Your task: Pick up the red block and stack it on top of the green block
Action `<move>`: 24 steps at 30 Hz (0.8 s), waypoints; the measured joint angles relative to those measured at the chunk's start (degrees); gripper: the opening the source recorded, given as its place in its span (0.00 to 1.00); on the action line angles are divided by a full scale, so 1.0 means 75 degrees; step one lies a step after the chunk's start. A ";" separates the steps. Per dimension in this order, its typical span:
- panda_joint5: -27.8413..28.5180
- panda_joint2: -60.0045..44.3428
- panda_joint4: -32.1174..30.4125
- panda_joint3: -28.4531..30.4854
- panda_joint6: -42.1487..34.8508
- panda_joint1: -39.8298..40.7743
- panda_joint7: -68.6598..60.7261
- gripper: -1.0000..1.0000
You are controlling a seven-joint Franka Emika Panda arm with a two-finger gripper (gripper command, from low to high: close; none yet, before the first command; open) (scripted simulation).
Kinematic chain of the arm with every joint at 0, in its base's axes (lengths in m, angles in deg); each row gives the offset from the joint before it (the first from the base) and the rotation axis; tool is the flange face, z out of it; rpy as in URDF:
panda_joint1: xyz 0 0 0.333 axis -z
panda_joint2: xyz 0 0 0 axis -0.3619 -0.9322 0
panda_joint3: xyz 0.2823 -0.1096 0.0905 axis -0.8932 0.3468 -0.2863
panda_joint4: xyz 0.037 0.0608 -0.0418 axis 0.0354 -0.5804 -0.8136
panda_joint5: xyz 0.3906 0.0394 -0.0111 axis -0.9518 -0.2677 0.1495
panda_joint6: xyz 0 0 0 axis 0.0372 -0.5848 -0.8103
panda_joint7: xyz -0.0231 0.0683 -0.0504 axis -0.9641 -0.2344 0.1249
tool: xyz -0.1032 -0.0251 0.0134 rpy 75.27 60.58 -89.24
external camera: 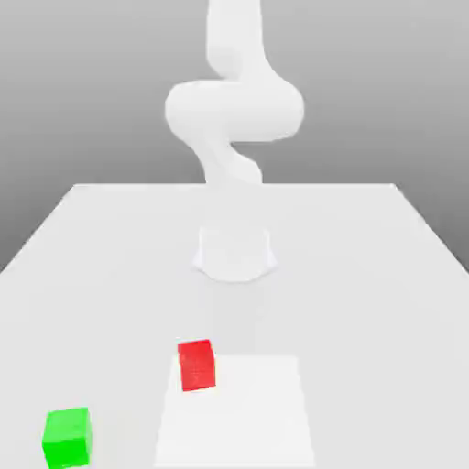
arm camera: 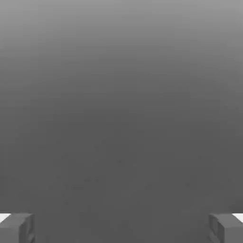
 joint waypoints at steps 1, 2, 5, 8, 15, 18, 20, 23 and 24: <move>-0.0026 -0.0261 -0.0213 0.0121 0.0181 -0.0044 -0.0159 0.50; -0.0069 -0.0521 -0.0423 0.0214 0.0362 -0.0062 -0.0325 0.50; -0.0126 -0.1284 -0.1037 0.0510 0.0892 -0.0169 -0.0774 0.50; -0.0164 -0.2048 -0.1649 0.0753 0.1418 -0.0251 -0.1209 0.50; -0.0022 -0.4022 -0.3192 0.1153 0.2778 -0.0266 -0.2154 0.50; 0.0181 -0.5086 -0.3759 0.1257 0.3541 -0.0177 -0.2448 0.50; 0.0005 -0.5592 -0.3788 0.1231 0.3945 -0.0168 -0.2652 0.50; -0.0463 -0.6265 -0.3716 0.0987 0.4502 -0.0052 -0.3013 0.50; -0.0641 -0.6487 -0.3688 0.0847 0.4689 0.0046 -0.3143 0.50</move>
